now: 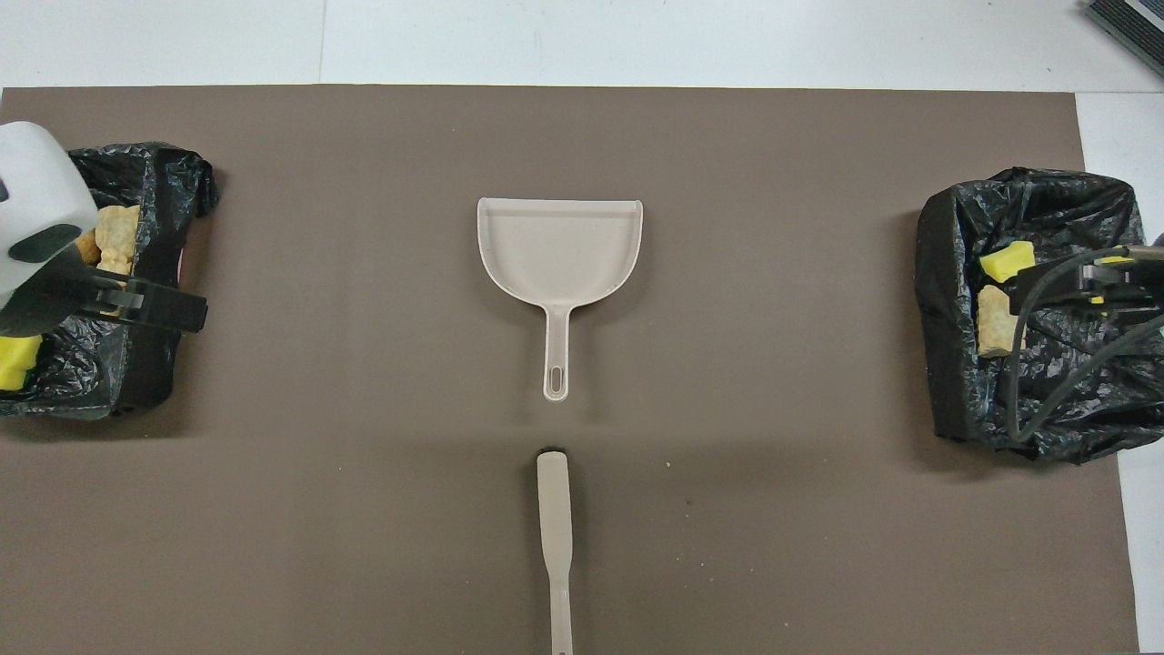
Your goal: Sweep and dump trash in bin
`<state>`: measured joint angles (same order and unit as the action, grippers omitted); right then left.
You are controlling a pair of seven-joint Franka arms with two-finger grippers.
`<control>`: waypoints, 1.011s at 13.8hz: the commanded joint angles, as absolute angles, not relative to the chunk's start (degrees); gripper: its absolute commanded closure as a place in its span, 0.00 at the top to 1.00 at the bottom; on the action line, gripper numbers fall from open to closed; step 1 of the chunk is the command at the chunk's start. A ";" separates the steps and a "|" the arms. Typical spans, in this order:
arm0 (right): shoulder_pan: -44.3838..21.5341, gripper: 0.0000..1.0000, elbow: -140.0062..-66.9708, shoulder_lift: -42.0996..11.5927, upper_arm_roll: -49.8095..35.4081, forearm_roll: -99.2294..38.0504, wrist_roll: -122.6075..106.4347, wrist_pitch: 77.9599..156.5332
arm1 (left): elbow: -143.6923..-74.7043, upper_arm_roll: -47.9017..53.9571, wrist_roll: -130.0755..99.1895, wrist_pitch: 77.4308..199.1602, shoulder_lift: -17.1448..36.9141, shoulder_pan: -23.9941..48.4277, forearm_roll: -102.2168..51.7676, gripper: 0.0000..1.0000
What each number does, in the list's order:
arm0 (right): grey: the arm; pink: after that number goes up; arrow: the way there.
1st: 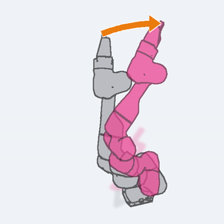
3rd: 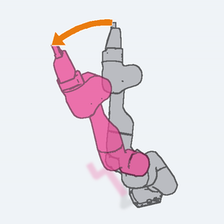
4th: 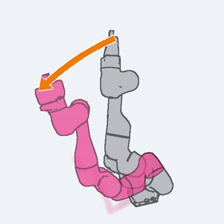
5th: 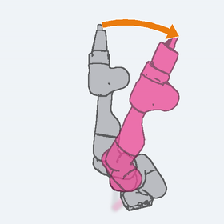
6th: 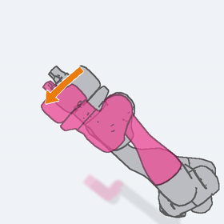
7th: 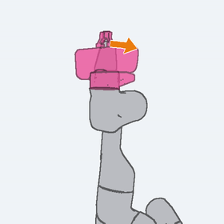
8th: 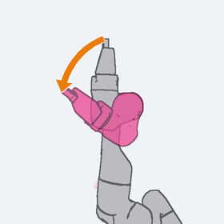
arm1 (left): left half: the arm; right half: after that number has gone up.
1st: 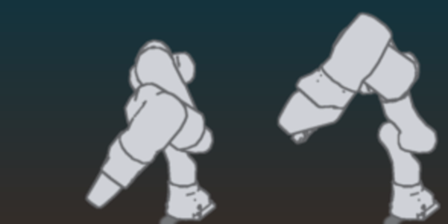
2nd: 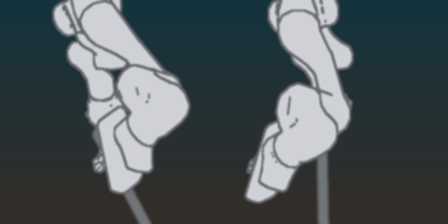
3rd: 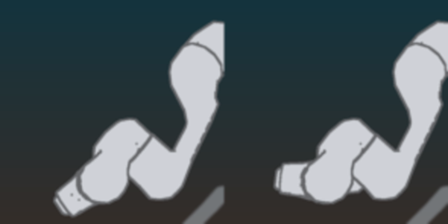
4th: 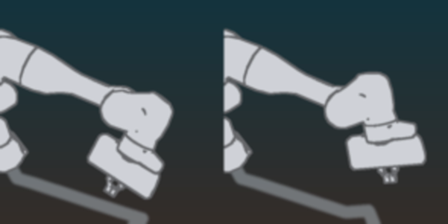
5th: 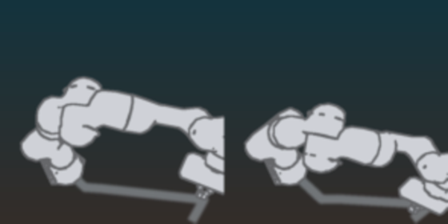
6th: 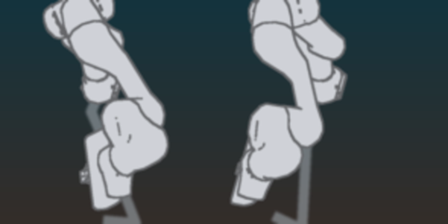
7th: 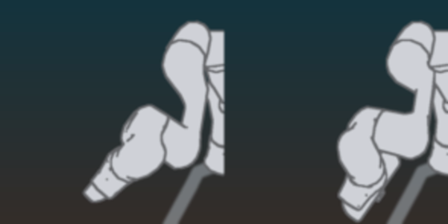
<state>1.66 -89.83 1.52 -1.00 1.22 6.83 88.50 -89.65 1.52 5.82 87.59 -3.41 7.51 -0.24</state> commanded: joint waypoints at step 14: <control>1.93 1.00 -90.70 2.55 -0.97 0.53 7.38 88.07 | -86.84 1.85 5.45 86.93 -1.93 5.19 -1.85 1.00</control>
<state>1.66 -89.83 1.52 -0.99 1.22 6.83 88.50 -87.79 1.42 5.85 87.61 -2.27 6.16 -1.38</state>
